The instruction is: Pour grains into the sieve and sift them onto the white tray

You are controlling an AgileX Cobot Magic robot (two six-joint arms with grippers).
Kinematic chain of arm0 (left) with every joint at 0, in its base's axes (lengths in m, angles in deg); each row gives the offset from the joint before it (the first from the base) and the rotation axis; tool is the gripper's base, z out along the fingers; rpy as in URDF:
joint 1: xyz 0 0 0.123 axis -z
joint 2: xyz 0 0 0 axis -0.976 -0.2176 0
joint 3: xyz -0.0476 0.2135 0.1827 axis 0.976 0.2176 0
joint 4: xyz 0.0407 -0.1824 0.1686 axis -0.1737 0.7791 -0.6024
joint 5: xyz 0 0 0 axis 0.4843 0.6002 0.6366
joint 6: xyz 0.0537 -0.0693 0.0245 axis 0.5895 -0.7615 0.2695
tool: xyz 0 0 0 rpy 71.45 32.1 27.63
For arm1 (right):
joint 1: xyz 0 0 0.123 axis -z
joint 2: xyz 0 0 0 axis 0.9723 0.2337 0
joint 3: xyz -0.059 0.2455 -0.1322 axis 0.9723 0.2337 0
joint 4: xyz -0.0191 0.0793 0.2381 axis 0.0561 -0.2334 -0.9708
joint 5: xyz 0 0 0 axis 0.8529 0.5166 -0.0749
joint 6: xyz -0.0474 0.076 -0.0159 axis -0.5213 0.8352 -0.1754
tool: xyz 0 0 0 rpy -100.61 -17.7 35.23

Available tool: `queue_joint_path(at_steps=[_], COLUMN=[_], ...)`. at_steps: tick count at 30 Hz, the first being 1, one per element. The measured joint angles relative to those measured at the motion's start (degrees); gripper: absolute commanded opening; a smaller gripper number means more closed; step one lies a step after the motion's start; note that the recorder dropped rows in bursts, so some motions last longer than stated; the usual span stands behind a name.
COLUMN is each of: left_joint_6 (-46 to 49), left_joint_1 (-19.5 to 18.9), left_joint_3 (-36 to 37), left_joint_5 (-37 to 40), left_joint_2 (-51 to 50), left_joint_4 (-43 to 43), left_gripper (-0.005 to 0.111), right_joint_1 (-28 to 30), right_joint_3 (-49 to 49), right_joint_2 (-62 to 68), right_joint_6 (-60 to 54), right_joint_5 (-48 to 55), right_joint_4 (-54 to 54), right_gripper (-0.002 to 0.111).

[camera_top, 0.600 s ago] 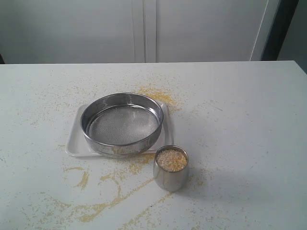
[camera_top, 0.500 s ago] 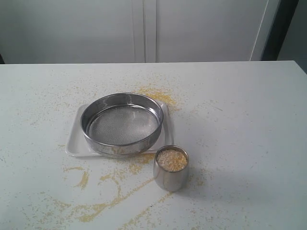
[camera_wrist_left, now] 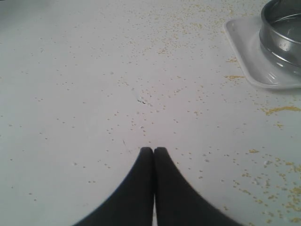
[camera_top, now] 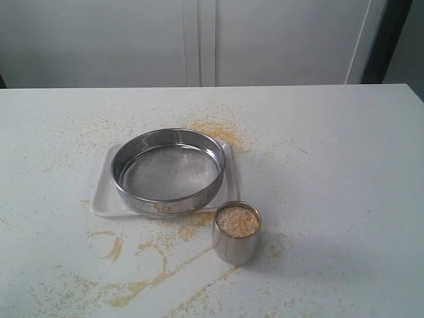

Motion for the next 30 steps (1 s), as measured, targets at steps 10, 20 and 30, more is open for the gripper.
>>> queue_joint_path(at_steps=[10, 20, 30], left_joint_6=[0.0, 0.0, 0.0], left_joint_1=[0.0, 0.0, 0.0], left_joint_3=[0.0, 0.0, 0.0], left_joint_5=[0.0, 0.0, 0.0], left_joint_2=[0.0, 0.0, 0.0], left_joint_4=[0.0, 0.0, 0.0], left_gripper=[0.0, 0.0, 0.0], right_joint_1=[0.0, 0.0, 0.0], right_joint_3=[0.0, 0.0, -6.39], right_joint_2=[0.0, 0.0, 5.77], right_joint_6=[28.65, 33.46, 32.53], right_joint_5=[-7.75, -16.35, -16.35], right_joint_4=[-0.11, 9.04, 9.43], right_gripper=[0.0, 0.0, 0.0])
